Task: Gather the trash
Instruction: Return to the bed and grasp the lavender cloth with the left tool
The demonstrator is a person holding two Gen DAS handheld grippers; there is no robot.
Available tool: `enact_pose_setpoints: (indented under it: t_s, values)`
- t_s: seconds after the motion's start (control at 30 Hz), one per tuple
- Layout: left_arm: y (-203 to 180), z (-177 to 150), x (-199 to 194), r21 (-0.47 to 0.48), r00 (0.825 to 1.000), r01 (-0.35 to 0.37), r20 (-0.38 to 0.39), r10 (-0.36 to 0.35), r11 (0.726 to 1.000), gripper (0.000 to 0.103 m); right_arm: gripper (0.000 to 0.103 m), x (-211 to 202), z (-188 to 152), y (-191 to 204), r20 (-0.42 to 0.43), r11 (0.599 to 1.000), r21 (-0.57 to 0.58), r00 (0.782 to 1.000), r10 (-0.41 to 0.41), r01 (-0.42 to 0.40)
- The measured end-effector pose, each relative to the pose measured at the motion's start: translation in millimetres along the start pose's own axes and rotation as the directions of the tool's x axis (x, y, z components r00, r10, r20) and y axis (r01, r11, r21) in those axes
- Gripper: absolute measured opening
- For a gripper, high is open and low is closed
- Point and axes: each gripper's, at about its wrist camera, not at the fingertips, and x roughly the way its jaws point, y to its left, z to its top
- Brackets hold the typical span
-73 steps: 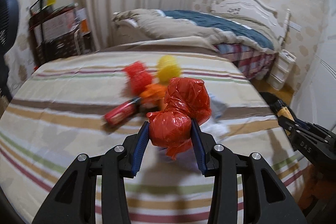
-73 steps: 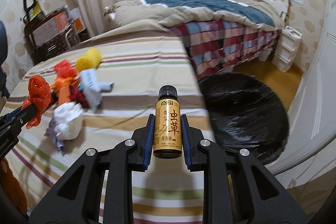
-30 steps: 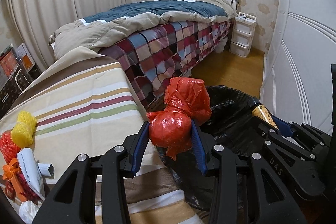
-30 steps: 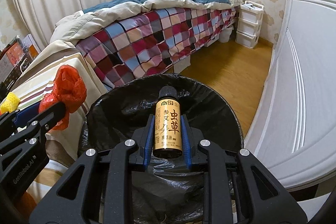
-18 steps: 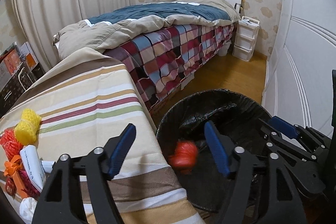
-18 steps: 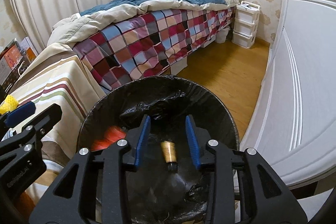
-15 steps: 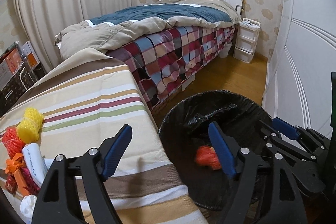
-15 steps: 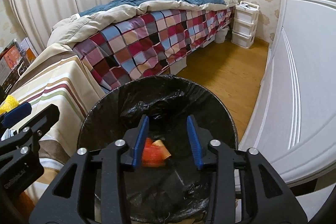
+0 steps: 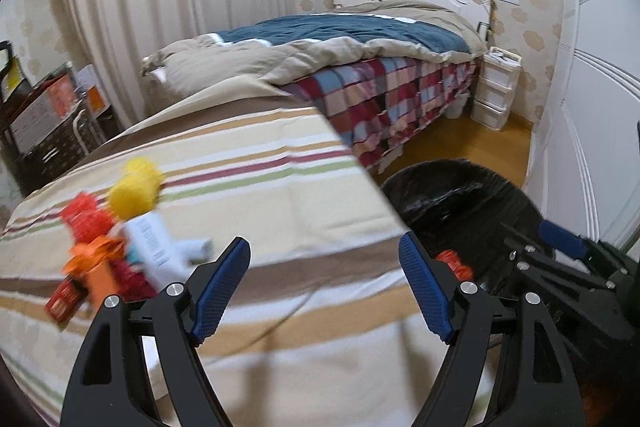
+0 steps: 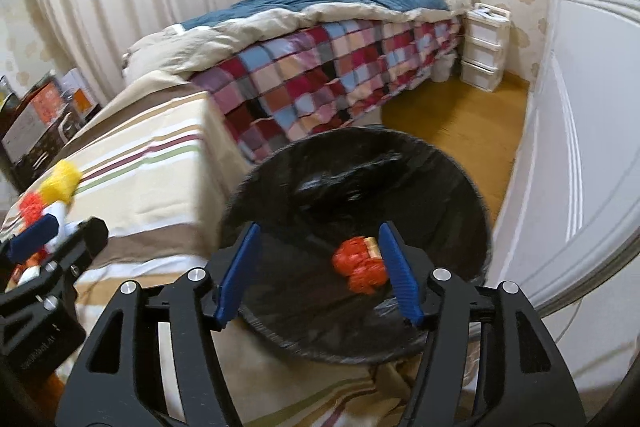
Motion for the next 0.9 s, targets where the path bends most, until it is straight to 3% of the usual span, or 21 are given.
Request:
enact_pose_setpoints:
  t_s: [0.33, 0.63, 0.77, 0.9]
  values:
    - [61.2, -41.2, -39.9, -0.081, 0.996, -0.087, -0.023, 0.085, 0.993, 0.077, 0.065, -26.7, -24.6, 70.7, -0.018, 0.988, -0.117, 0.995, 0.096, -0.097]
    - [112.7, -86.0, -59.3, -0.165, 0.985, -0.156, -0.095, 0.141, 0.974, 0.077, 0.065, -34.3, -42.4, 106.6, -0.038, 0.975, -0.195, 0.994, 0.100, -0.106]
    - [125.4, -89.1, -60.5, -0.211, 0.985, -0.155, -0.108, 0.134, 0.965, 0.077, 0.065, -33.7, -46.5, 116.4, -0.059, 0.971, -0.204, 0.992, 0.110, -0.120]
    - [128.3, -87.9, -56.1, -0.198, 0.981, -0.176, -0.115, 0.155, 0.964, 0.077, 0.065, -34.0, -49.1, 124.8, -0.064, 0.967, -0.224, 0.992, 0.109, -0.121]
